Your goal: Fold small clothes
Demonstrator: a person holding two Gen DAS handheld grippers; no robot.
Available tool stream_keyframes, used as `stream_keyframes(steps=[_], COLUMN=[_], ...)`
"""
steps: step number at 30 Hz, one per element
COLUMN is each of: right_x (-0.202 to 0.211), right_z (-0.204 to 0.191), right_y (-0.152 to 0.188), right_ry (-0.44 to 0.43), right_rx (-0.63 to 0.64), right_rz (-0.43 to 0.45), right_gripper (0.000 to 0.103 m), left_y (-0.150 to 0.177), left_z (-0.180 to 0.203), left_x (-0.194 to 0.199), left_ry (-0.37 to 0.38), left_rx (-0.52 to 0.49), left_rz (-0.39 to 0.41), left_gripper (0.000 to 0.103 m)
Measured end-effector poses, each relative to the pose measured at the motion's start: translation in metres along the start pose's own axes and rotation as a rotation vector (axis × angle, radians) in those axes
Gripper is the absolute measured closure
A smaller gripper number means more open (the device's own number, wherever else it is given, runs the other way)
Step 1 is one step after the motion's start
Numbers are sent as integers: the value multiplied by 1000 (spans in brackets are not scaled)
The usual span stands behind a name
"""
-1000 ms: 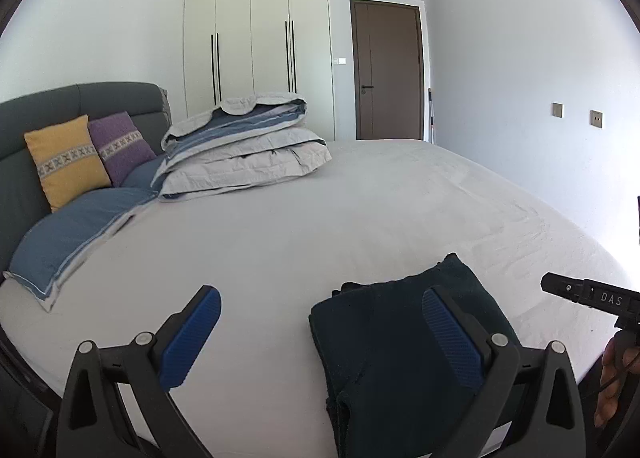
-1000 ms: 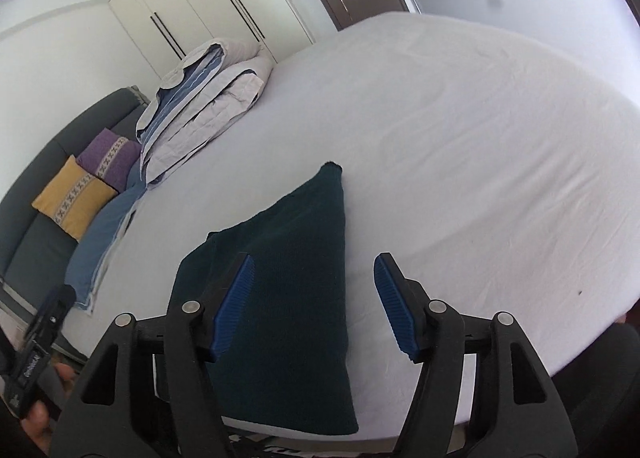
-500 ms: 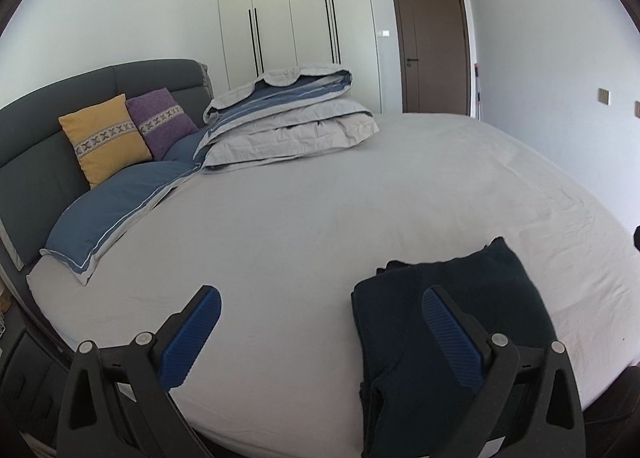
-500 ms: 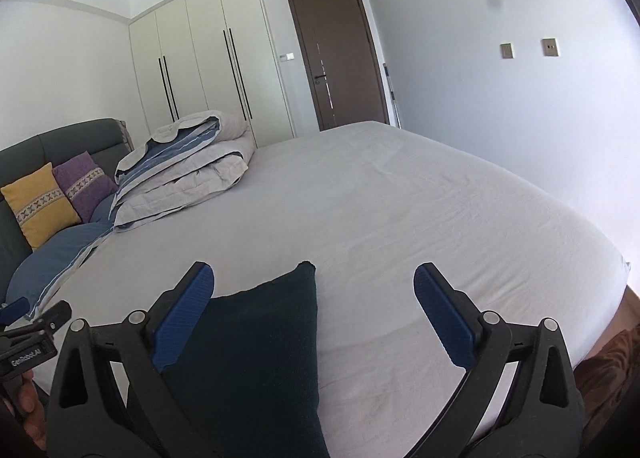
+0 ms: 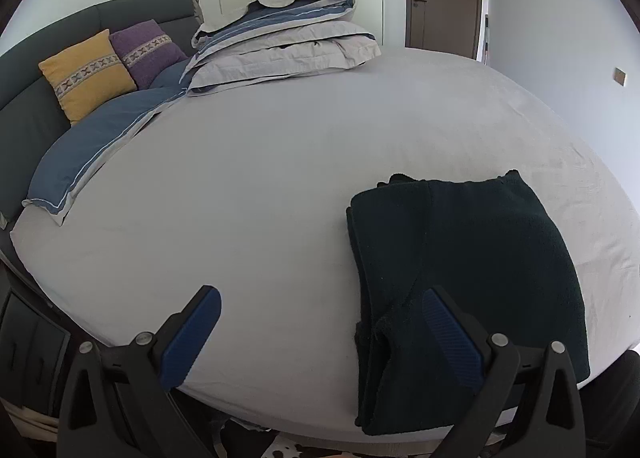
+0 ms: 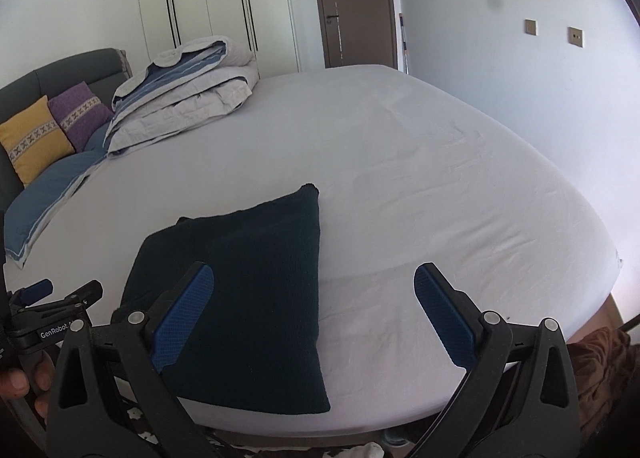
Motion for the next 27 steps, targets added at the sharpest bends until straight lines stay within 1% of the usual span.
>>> stream_keyframes(steps=[3,7,11,19,27], right_x=[-10,-23,-33,-45,-48], right_z=[-6,-11,-15,-13,-14], right_y=[10,19,27,33,30], right_ry=[11,2,1,8,15], right_rx=[32,49,62,64,63], right_rz=[-41,-91,-124,-161,-170], right_gripper=[1,1,1,1,1], left_y=[4,8,8,8,9], left_z=[3,4,4,4,6], left_x=[-2,-3,-4,-4,-5], left_ry=[5,9,10,10,16], left_rx=[-1,-3,0,-5,-13], left_rz=[-11,-23,-29,-35,-39], left_gripper=[0,0,0,0,0])
Point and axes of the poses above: each gripper's, at about its wrist camera, not at the fingertips, and x roughly against the way its jaws point, z to its right, y to its underside, the point moved 9 cm from there along -x, roughly the way its jaws point, and after that the axes turned 3 degrees about -x, right-handed, at the moved point
